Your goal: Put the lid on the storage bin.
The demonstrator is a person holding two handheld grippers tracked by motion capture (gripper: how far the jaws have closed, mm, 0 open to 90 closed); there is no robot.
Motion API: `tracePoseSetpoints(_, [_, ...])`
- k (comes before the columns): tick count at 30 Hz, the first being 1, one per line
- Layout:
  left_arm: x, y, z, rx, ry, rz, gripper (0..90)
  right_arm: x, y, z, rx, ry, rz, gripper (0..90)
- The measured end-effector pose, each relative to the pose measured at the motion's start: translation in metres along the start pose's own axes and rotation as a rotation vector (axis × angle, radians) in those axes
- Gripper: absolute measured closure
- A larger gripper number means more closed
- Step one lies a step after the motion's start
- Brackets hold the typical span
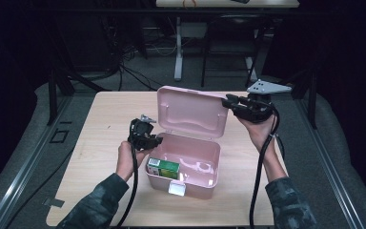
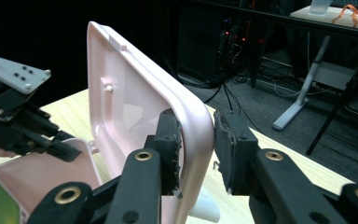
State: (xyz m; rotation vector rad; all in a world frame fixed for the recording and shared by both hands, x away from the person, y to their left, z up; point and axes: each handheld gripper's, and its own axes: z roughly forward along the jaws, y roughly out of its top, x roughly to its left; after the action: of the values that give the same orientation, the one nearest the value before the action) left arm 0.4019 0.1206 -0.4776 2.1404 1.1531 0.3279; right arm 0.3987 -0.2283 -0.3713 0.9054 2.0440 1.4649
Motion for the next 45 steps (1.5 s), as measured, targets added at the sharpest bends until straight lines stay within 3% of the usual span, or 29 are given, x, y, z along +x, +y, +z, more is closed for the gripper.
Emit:
tracePoseSetpoints(15, [0.0, 0.0, 0.0, 0.008, -0.037, -0.006, 71.6, 0.018, -0.001, -0.02, 0.023, 0.046, 0.008, 66.5])
tracePoseSetpoints(21, [0.002, 0.002, -0.007, 0.003, -0.064, -0.005, 55.7, 0.023, -0.003, -0.025, 0.039, 0.071, 0.016, 64.9])
tracePoseSetpoints(31, [0.009, 0.001, -0.033, -0.039, -0.101, 0.017, 30.7, 0.032, -0.01, -0.038, 0.055, 0.094, 0.029, 62.8])
tracePoseSetpoints(39, [0.018, -0.005, -0.05, -0.061, -0.107, 0.017, 22.6, 0.04, -0.013, -0.042, 0.071, 0.106, 0.019, 62.7])
tracePoseSetpoints(45, [0.027, -0.018, -0.063, -0.062, -0.089, 0.016, 19.8, 0.049, -0.019, -0.043, 0.098, 0.113, 0.021, 60.7])
